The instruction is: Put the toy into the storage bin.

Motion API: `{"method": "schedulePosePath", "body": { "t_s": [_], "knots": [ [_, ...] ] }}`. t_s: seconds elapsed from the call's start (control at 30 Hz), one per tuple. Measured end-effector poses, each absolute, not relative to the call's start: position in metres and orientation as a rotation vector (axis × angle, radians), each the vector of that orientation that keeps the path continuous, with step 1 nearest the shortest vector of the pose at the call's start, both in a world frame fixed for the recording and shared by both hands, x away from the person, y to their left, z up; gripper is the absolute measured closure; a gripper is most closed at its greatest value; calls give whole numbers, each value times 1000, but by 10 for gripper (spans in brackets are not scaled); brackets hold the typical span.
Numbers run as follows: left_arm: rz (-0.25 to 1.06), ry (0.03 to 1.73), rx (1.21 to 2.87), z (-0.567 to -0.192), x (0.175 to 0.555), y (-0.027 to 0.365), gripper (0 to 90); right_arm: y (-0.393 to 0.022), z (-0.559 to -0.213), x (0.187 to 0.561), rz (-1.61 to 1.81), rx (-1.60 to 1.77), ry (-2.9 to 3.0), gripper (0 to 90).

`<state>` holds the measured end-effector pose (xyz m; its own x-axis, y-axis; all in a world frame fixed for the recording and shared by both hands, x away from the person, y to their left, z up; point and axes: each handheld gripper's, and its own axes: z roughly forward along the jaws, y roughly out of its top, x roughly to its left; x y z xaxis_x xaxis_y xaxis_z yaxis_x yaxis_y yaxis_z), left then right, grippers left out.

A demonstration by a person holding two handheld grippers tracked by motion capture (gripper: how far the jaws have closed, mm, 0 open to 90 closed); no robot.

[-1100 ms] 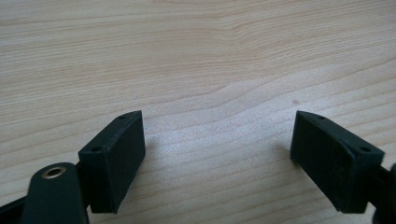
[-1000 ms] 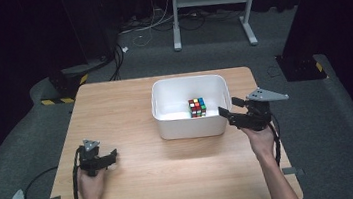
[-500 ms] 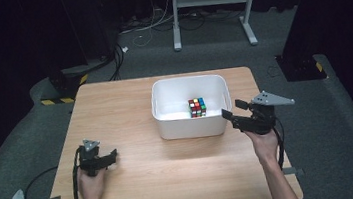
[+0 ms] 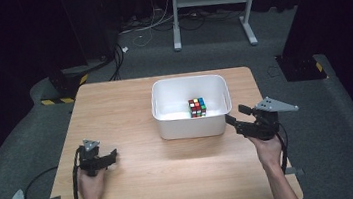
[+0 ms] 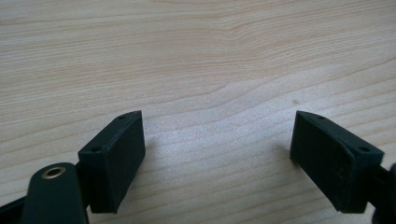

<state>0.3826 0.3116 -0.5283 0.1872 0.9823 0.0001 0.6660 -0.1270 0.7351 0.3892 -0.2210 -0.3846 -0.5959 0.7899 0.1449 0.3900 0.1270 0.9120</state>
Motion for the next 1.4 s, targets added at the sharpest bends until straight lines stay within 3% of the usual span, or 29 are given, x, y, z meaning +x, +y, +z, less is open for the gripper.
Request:
{"method": "schedulePosePath", "body": {
  "t_s": [1.4],
  "knots": [
    [676, 1543, 1865, -528, 383, 312, 181, -217, -440, 372, 1446, 1223, 2046, 337]
  ]
}}
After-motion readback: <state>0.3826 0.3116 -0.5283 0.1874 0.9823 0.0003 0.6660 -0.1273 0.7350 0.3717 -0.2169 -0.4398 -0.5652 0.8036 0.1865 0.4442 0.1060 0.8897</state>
